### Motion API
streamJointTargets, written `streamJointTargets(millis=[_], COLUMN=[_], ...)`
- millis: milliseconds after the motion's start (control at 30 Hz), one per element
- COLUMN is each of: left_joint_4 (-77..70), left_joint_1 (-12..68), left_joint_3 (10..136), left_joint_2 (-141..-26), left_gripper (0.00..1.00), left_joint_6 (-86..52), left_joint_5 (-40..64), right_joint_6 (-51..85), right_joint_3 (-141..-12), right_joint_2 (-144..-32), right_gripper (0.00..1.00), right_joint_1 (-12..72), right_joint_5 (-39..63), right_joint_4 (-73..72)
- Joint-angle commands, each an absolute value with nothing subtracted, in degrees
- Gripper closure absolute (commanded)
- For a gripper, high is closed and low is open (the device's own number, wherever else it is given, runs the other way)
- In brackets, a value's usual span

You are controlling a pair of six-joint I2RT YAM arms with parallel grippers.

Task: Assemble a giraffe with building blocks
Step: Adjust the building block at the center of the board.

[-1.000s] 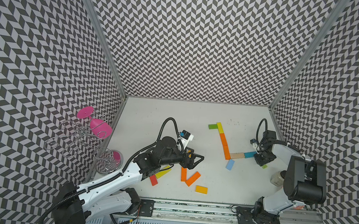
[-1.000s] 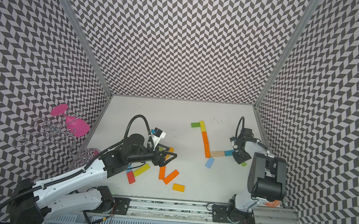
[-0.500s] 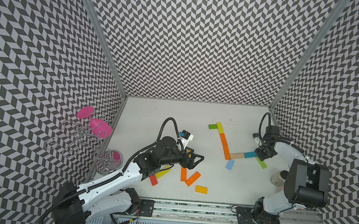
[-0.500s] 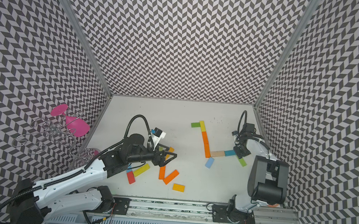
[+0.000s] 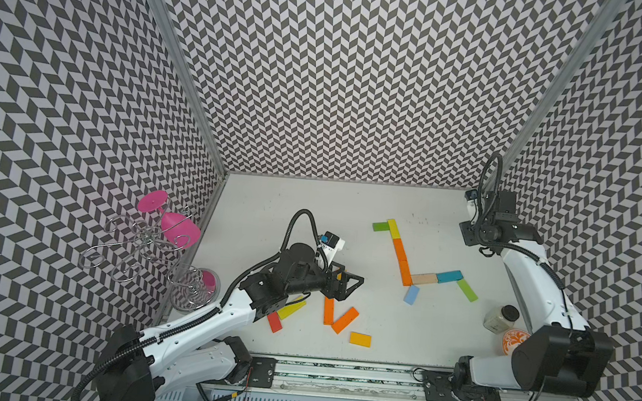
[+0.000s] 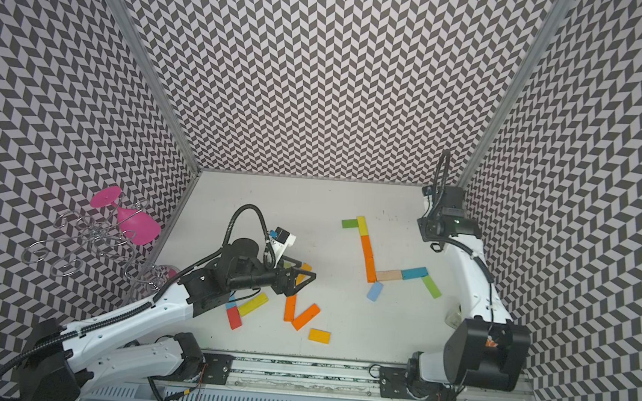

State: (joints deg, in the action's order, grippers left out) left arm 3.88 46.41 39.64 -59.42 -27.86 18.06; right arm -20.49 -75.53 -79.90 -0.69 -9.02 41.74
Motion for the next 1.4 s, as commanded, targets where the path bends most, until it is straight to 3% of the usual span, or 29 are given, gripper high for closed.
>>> streamJointTargets(millis=[0,300,467,600,867,1367], left_joint_4=[3.55,8.89,12.01,14.78,14.87,14.18], left_joint_1=[45.92,45.97,45.96,46.01,46.14,46.09], left_joint_3=[39.72,41.64,42.19,42.75,43.14,42.62], left_joint_2=[-60.42,-61.96,-61.87,-62.4,-65.05,-65.33], left_gripper=[0.13,0.13,0.13,0.13,0.13,0.13], left_joint_6=[-26.6,-24.92,-24.74,-26.07,-28.2,-26.9], left_joint_5=[15.42,8.99,5.78,4.57,5.75,6.15], right_joint_6=[-9.76,12.67,31.44,38.74,47.99,50.43], right_joint_3=[-77.75,-69.24,-62.35,-55.24,-42.28,-38.59], right_joint_2=[-76.81,-65.38,-60.07,-56.01,-52.41,-68.21], right_gripper=[0.44,0.57,0.62,0.71,0.65,0.51], right_joint_1=[3.9,13.16,14.5,16.08,21.88,31.09], right_joint_5=[-9.87,-12.28,-14.82,-9.41,-6.55,-8.84], right_joint_4=[40.64,34.03,41.99,45.31,45.2,37.42])
